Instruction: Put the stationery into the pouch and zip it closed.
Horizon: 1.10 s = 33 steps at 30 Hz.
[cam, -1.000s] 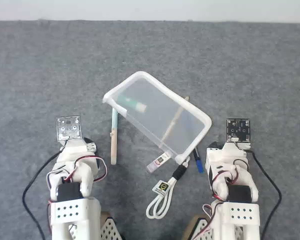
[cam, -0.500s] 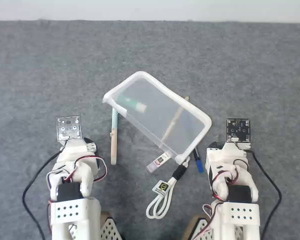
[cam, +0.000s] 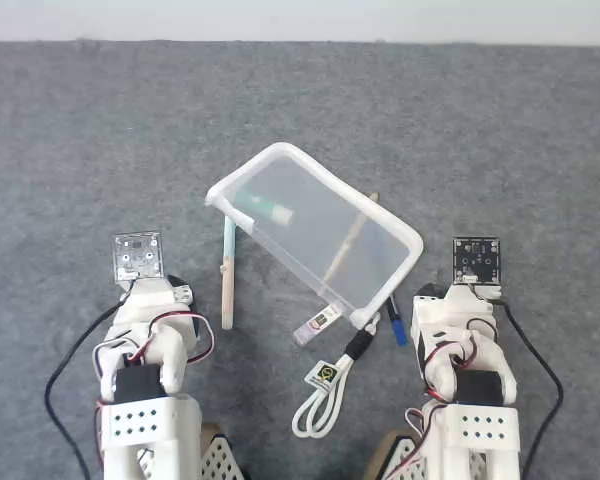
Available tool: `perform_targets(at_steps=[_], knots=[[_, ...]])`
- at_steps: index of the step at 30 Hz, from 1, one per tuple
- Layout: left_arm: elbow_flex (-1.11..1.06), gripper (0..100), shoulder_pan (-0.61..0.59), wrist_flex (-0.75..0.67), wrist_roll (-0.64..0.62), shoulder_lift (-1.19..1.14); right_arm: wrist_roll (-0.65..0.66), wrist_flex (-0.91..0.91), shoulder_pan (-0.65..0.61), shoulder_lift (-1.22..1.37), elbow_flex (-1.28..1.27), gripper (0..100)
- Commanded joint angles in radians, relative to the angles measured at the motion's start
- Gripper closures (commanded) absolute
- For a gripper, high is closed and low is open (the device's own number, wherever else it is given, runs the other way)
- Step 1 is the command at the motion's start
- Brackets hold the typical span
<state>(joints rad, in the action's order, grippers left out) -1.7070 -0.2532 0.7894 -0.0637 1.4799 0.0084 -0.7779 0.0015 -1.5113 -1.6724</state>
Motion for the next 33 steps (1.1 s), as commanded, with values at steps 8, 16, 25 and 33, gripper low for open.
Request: perform_targets(at_steps=[8,16,25,33], knots=[[0.015,99,0.002,0.006,0.006,0.018,0.014,-0.008,-0.071,-0.008,-0.018,99.2],[0.015,99,0.002,0.006,0.006,0.018,0.017,-0.156,-0.202,-0.027,-0.008,99.2],[0.015,99,0.002,0.006,0.006,0.018,0.020,-0.326,-0.076,-0.245,0.095,99.2],[0.015,99,0.002,0.006,0.006,0.018,0.012,-0.498,-0.054,-0.274,0.390,99.2]])
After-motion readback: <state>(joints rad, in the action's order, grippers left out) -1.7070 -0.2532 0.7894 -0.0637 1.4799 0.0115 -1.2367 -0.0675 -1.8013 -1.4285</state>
